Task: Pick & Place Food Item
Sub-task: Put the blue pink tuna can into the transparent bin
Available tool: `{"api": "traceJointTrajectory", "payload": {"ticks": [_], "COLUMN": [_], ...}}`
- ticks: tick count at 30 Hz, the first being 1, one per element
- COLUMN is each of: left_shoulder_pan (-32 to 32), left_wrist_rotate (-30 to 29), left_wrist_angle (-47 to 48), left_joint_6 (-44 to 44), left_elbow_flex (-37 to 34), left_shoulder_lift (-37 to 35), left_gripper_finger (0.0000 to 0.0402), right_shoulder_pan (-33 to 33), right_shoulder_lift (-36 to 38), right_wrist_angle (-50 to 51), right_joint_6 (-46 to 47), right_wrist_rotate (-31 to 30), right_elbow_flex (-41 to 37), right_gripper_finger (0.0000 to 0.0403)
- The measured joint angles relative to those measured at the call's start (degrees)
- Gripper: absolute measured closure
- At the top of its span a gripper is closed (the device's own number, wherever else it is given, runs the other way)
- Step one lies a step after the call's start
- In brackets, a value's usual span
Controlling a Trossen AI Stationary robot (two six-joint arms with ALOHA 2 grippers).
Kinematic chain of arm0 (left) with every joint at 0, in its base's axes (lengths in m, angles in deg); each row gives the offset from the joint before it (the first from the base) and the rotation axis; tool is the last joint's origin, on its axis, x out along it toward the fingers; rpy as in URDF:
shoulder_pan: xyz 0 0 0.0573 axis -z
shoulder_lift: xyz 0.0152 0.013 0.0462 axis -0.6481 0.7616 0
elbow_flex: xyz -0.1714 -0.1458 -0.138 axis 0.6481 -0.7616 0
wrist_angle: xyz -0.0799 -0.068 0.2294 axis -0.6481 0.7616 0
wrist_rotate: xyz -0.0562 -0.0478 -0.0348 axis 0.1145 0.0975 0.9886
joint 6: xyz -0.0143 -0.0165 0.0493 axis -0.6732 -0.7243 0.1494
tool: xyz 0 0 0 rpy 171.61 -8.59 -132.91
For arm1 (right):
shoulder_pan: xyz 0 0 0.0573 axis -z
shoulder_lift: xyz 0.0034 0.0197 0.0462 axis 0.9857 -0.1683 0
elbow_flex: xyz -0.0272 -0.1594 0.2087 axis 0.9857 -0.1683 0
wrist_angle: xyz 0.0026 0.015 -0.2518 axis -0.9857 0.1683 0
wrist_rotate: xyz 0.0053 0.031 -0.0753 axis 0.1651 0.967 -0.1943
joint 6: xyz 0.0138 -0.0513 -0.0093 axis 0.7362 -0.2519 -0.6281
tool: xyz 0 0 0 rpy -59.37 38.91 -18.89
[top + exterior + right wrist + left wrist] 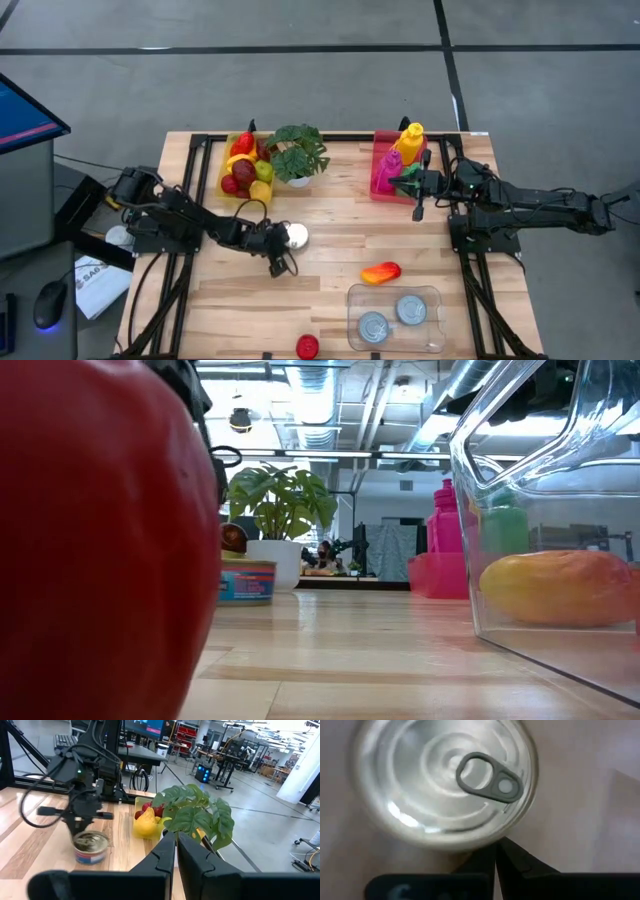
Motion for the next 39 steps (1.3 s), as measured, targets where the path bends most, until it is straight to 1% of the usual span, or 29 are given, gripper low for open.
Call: {"api": "traceJointTrajectory", "payload": {"ticks": [5, 7, 11, 16, 21, 22, 26, 31, 33, 39], "left_shoulder_pan": [-0.6, -0.6, -0.6, -0.9, -0.9, -0.9, -0.8, -0.8, -0.9, -0.9], "left_wrist_rotate": [-4.5, -3.8, 0.1, -0.1, -0.5, -1.3, -7.9, -16.4, -17.8, -17.9], "left_wrist_angle": [-1.6, -1.5, -1.5, -1.2, -0.4, 0.0, 0.4, 1.1, 1.5, 2.3], "left_joint_6": [1.1, 1.1, 1.1, 0.9, -0.3, -0.3, -0.4, -3.2, -3.7, -5.4], "left_elbow_flex": [0.0, 0.0, 0.0, 0.0, 0.0, 0.0, 0.0, 0.0, 0.0, 0.0], "left_shoulder_lift": [0.0, 0.0, 0.0, -0.4, -5.2, -6.8, -11.6, -12.9, -12.5, -10.7], "left_gripper_finger": [0.0402, 0.0402, 0.0402, 0.0402, 0.0402, 0.0402, 0.0402, 0.0402, 0.0402, 0.0402], "right_shoulder_pan": [0.0, 0.0, 0.0, 0.0, 0.0, 0.0, 0.0, 0.0, 0.0, 0.0], "right_shoulder_lift": [0.0, 0.0, 0.0, 0.0, 0.0, 0.0, 0.0, 0.0, 0.0, 0.0], "right_wrist_angle": [0.0, 0.0, 0.0, 0.0, 0.0, 0.0, -0.1, -0.2, -0.2, -0.2], "right_joint_6": [0.0, 0.0, 0.0, 0.0, 0.0, 0.0, 0.0, 0.0, 0.0, 0.0], "right_wrist_rotate": [0.0, 0.0, 0.0, 0.0, 0.0, 0.0, 0.0, 0.0, 0.0, 0.0], "right_elbow_flex": [0.0, 0.0, 0.0, 0.0, 0.0, 0.0, 0.0, 0.0, 0.0, 0.0], "right_gripper_finger": [0.0388, 0.0388, 0.0388, 0.0388, 0.0388, 0.0388, 0.0388, 0.0388, 0.0388, 0.0388]}}
